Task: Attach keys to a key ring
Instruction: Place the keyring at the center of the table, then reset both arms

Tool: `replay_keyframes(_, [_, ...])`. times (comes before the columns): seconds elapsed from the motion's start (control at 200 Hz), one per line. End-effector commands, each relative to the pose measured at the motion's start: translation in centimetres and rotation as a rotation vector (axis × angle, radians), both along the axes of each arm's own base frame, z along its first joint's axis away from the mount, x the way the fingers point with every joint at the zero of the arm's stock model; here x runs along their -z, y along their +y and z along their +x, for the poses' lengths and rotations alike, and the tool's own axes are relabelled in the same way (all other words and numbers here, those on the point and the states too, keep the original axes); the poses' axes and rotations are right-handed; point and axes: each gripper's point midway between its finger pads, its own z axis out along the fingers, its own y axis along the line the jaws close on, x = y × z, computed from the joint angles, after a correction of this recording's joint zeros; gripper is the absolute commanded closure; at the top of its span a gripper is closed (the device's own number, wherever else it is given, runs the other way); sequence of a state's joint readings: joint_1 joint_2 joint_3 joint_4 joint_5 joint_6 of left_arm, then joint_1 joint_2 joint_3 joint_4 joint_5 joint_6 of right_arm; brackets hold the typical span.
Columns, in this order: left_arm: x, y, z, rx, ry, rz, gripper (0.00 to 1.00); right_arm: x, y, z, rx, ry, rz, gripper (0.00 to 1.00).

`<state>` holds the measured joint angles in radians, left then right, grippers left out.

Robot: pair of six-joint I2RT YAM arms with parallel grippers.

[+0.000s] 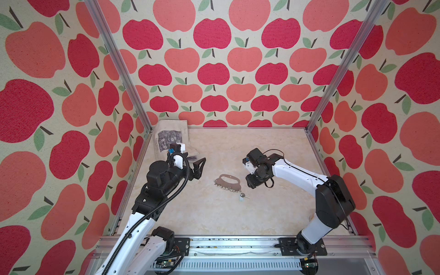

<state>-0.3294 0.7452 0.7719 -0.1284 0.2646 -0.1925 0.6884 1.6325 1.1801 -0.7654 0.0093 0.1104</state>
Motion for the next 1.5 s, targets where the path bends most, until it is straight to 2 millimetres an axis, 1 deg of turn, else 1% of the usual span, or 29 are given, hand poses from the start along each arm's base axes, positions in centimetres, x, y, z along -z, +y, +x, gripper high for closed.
replay_keyframes(0.0, [2.2, 1.1, 1.2, -0.068, 0.064, 0.029, 0.01, -1.9, -0.2, 1.3, 0.028, -0.087, 0.095, 0.39])
replay_keyframes(0.06, [3.3, 1.4, 1.8, -0.088, 0.086, 0.042, 0.01, -2.8, -0.5, 1.8, 0.043, -0.124, 0.143, 0.36])
replay_keyframes(0.145, [4.8, 1.9, 2.6, -0.117, 0.112, 0.056, 0.01, -4.2, -1.2, 2.5, 0.065, -0.179, 0.207, 0.27])
replay_keyframes(0.2, [6.0, 2.3, 3.1, -0.133, 0.134, 0.061, 0.01, -4.9, -1.9, 3.0, 0.074, -0.213, 0.233, 0.14])
replay_keyframes(0.265, [7.3, 2.8, 3.6, -0.157, 0.168, 0.058, 0.01, -5.6, -2.8, 3.6, 0.095, -0.249, 0.253, 0.07])
replay_keyframes(0.3, [8.0, 3.0, 3.8, -0.164, 0.179, 0.059, 0.01, -6.0, -3.3, 4.0, 0.106, -0.272, 0.267, 0.01])
replay_keyframes(0.355, [9.1, 3.5, 4.1, -0.19, 0.198, 0.063, 0.01, -6.7, -4.2, 4.6, 0.125, -0.308, 0.282, 0.01])
replay_keyframes(0.48, [10.1, 4.9, 4.7, -0.235, 0.178, 0.099, 0.01, -8.2, -6.6, 6.1, 0.175, -0.427, 0.295, 0.01])
replay_keyframes(0.605, [11.7, 7.6, 5.5, -0.32, 0.197, 0.113, 0.01, -9.4, -9.1, 7.7, 0.23, -0.57, 0.282, 0.01])
replay_keyframes(0.72, [12.4, 9.4, 6.0, -0.371, 0.151, 0.131, 0.01, -9.8, -11.3, 9.1, 0.278, -0.688, 0.23, 0.01])
replay_keyframes(0.86, [13.5, 11.5, 6.6, -0.424, 0.131, 0.142, 0.01, -9.2, -13.6, 10.7, 0.326, -0.8, 0.152, 0.01])
replay_keyframes(0.89, [13.8, 11.9, 6.7, -0.433, 0.13, 0.148, 0.01, -8.7, -14.1, 10.9, 0.334, -0.804, 0.133, 0.01])
replay_keyframes(0.925, [14.0, 12.3, 6.8, -0.441, 0.123, 0.16, 0.01, -8.7, -14.7, 11.4, 0.349, -0.828, 0.125, 0.01])
replay_keyframes(1.061, [14.9, 14.0, 7.3, -0.488, 0.102, 0.164, 0.01, -7.8, -17.1, 12.5, 0.408, -0.881, 0.094, 0.01])
replay_keyframes(1.101, [15.2, 14.3, 7.5, -0.492, 0.096, 0.165, 0.01, -7.2, -17.7, 12.7, 0.42, -0.884, 0.088, 0.01])
replay_keyframes(1.111, [15.2, 14.4, 7.6, -0.493, 0.091, 0.168, 0.01, -7.3, -17.8, 12.8, 0.425, -0.895, 0.092, 0.01])
replay_keyframes(1.156, [15.4, 14.7, 7.8, -0.502, 0.08, 0.186, 0.01, -6.5, -18.3, 13.0, 0.432, -0.896, 0.087, 0.01])
replay_keyframes(1.171, [15.2, 14.8, 7.9, -0.506, 0.067, 0.191, 0.01, -6.4, -18.4, 13.0, 0.433, -0.898, 0.085, 0.01])
replay_keyframes(1.181, [15.8, 14.9, 8.0, -0.507, 0.08, 0.197, 0.01, -6.3, -18.5, 13.1, 0.433, -0.901, 0.085, 0.01])
replay_keyframes(1.191, [15.9, 15.0, 8.1, -0.509, 0.08, 0.2, 0.01, -6.2, -18.6, 13.1, 0.435, -0.905, 0.085, 0.01])
replay_keyframes(1.256, [16.5, 15.1, 8.5, -0.502, 0.064, 0.223, 0.01, -5.2, -19.1, 13.3, 0.434, -0.924, 0.079, 0.01])
replay_keyframes(1.311, [17.0, 15.2, 8.8, -0.501, 0.059, 0.24, 0.01, -4.8, -19.2, 13.4, 0.431, -0.951, 0.08, 0.01])
replay_keyframes(1.381, [17.7, 15.3, 9.2, -0.501, 0.059, 0.249, 0.01, -4.5, -19.3, 13.6, 0.434, -0.969, 0.094, 0.01])
replay_keyframes(1.496, [18.5, 15.5, 9.4, -0.509, 0.046, 0.25, 0.0, -3.5, -18.8, 13.4, 0.418, -0.972, 0.125, 0.01])
